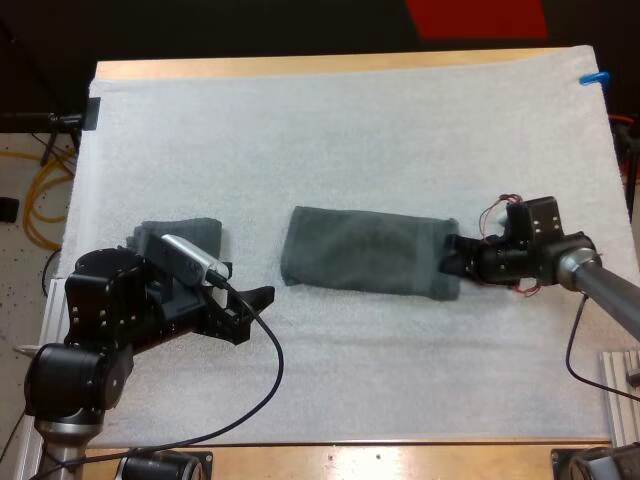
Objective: Pick towel from pile fold and stack
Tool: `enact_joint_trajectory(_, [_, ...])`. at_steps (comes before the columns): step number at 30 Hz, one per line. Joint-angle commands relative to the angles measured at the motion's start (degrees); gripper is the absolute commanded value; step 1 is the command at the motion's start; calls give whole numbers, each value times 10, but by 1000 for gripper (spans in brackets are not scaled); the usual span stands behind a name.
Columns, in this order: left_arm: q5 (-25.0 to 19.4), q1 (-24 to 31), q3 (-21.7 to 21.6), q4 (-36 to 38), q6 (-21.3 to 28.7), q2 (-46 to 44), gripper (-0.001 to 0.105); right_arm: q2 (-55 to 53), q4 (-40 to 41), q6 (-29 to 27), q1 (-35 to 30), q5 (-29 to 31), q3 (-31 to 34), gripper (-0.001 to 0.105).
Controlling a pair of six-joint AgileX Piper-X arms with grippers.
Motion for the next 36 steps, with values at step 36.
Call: enact_joint_trajectory(36, [8, -2, -4, 1, -6, 1, 70, -29, 128, 1, 126, 150, -127, 0])
